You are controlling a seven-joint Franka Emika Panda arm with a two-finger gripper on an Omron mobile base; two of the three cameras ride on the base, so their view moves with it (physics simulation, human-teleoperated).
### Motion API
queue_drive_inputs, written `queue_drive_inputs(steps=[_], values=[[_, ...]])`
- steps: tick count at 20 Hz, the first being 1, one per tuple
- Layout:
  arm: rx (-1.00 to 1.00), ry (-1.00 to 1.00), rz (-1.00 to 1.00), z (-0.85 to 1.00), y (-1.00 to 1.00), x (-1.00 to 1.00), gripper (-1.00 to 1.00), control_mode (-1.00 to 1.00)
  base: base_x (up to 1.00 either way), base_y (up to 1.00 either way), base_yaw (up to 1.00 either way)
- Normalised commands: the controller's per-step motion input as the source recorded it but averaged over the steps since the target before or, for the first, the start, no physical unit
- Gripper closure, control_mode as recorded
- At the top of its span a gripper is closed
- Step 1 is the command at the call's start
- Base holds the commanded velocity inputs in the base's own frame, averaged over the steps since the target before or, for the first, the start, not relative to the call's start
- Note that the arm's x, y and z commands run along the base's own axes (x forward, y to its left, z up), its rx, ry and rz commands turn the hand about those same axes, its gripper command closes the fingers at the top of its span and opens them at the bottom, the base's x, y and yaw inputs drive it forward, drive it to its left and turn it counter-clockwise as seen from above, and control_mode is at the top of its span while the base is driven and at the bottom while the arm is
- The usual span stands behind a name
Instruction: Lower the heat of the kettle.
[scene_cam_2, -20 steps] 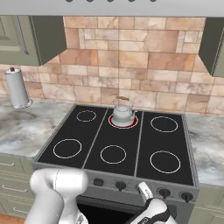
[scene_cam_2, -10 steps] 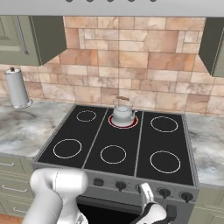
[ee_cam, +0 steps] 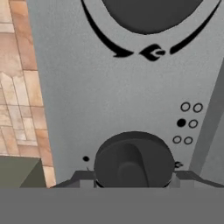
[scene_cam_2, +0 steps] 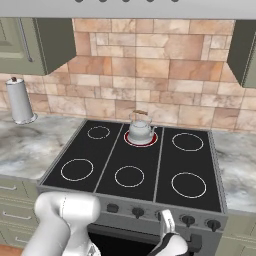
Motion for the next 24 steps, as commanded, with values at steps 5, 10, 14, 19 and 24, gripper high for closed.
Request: queue_drive_inputs(steps=[5, 10, 14, 19, 24], values=[[0.27, 0.00, -0.09, 0.02, -0.10, 0.00, 1.00, -1.00, 0.00, 0.00, 0.00], [0.34, 0.00, -0.05, 0.00, -0.19, 0.00, 1.00, -1.00, 0.00, 0.00, 0.00], [0.32, 0.00, -0.04, 0.00, -0.20, 0.00, 1.00, -1.00, 0.00, 0.00, 0.00], [0.33, 0.00, -0.06, 0.02, -0.15, 0.00, 1.00, -1.00, 0.00, 0.00, 0.00], [0.30, 0.18, -0.07, 0.03, -0.13, 0.18, 1.00, -1.00, 0.00, 0.00, 0.00]])
